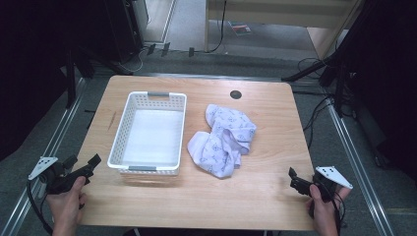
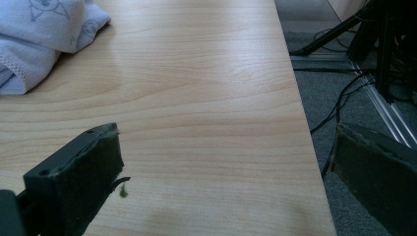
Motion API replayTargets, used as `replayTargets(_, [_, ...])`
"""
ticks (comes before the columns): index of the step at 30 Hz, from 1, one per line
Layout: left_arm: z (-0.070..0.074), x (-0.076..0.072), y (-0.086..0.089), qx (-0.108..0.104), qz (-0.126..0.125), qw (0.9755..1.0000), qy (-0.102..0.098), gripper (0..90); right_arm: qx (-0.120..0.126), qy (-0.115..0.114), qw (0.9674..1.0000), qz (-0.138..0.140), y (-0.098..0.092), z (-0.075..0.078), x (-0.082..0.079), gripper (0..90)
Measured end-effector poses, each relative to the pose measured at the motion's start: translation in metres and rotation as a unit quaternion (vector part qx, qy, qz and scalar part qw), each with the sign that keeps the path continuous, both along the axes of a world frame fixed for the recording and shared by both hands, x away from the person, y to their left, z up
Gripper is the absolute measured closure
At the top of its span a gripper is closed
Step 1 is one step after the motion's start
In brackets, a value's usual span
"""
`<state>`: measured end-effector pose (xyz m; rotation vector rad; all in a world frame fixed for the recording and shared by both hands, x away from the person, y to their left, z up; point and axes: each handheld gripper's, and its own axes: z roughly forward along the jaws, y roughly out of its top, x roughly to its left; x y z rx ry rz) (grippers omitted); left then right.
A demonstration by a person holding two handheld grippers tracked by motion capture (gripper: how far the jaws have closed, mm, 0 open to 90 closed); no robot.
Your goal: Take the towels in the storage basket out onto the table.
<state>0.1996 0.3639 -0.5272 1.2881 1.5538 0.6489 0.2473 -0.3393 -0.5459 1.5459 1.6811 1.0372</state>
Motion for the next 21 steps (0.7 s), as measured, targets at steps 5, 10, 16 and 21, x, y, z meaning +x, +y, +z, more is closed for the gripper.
replayTargets(5, [-0.015, 0.002, -0.001, 0.028, -0.003, 0.9996, 0.01, 3.3, -0.004, -0.002, 1.0, 0.004, 0.0, 0.0, 0.0, 0.0])
replayTargets(10, [-0.017, 0.003, -0.001, 0.034, 0.001, 0.9994, 0.008, 3.3, -0.002, -0.002, 1.0, 0.001, 0.0, 0.0, 0.0, 0.0])
replayTargets(16, [-0.018, 0.004, 0.001, 0.024, 0.002, 0.9997, 0.009, 3.3, -0.001, -0.003, 1.0, 0.001, 0.0, 0.0, 0.0, 0.0])
replayTargets(21, [-0.019, 0.005, 0.003, 0.018, 0.006, 0.9997, 0.016, 3.8, -0.002, -0.004, 1.0, 0.004, 0.0, 0.0, -0.001, 0.0])
